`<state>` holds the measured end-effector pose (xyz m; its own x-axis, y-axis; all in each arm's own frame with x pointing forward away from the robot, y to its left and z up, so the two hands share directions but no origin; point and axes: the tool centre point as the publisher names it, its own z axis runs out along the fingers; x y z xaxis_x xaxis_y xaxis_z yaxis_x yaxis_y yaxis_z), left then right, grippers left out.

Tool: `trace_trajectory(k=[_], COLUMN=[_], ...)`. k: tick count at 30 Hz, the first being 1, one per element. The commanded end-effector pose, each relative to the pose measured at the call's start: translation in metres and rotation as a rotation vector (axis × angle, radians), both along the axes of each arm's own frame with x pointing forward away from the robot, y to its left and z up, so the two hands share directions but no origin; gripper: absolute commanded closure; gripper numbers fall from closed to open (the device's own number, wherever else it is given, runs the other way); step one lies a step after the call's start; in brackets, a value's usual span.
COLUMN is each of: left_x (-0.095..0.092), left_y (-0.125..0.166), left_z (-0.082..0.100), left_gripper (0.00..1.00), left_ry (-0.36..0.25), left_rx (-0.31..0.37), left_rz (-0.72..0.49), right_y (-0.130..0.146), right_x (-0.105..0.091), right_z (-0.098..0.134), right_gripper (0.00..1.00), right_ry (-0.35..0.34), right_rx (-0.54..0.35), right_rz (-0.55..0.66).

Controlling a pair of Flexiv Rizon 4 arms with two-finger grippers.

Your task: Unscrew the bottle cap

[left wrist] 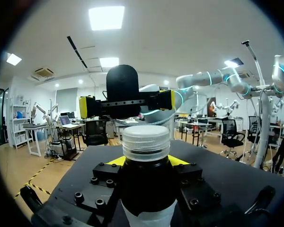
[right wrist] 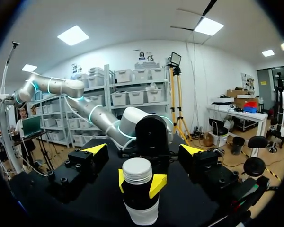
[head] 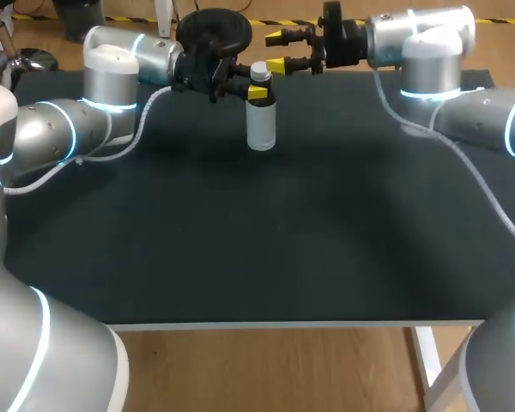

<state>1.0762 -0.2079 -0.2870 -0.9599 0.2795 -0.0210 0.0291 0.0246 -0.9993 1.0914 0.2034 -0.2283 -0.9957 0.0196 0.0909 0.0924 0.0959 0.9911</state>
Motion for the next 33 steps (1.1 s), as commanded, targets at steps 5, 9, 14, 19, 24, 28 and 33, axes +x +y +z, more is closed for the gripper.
trace_trajectory(k=[5, 9, 14, 19, 24, 28, 33], left_x=[0.007, 0.007, 0.007, 0.007, 0.007, 0.007, 0.007], left_y=[-0.001, -0.001, -0.001, -0.001, -0.001, -0.001, -0.001], left_z=[-0.003, -0.003, -0.003, -0.003, -0.003, -0.003, -0.003], left_gripper=[1.00, 1.00, 1.00, 1.00, 1.00, 1.00, 1.00], left_ry=[0.004, 0.004, 0.004, 0.004, 0.004, 0.004, 0.004], left_rx=[-0.004, -0.004, -0.004, -0.004, -0.004, -0.004, -0.004], left_rz=[-0.073, -0.073, -0.073, -0.073, -0.073, -0.073, -0.073], right_y=[0.004, 0.007, 0.009, 0.011, 0.012, 0.013, 0.013], right_x=[-0.001, 0.001, 0.003, 0.005, 0.005, 0.005, 0.005], right_z=[-0.011, -0.015, -0.017, -0.021, -0.021, -0.022, -0.023], right_gripper=[0.00, 0.00, 0.00, 0.00, 0.00, 0.00, 0.00], right_ry=[-0.032, -0.025, -0.023, -0.023, -0.024, -0.025, -0.026], right_rx=[-0.037, -0.033, -0.033, -0.031, -0.028, -0.028, -0.027], right_rz=[-0.530, -0.525, -0.518, -0.509, -0.501, -0.496, -0.493])
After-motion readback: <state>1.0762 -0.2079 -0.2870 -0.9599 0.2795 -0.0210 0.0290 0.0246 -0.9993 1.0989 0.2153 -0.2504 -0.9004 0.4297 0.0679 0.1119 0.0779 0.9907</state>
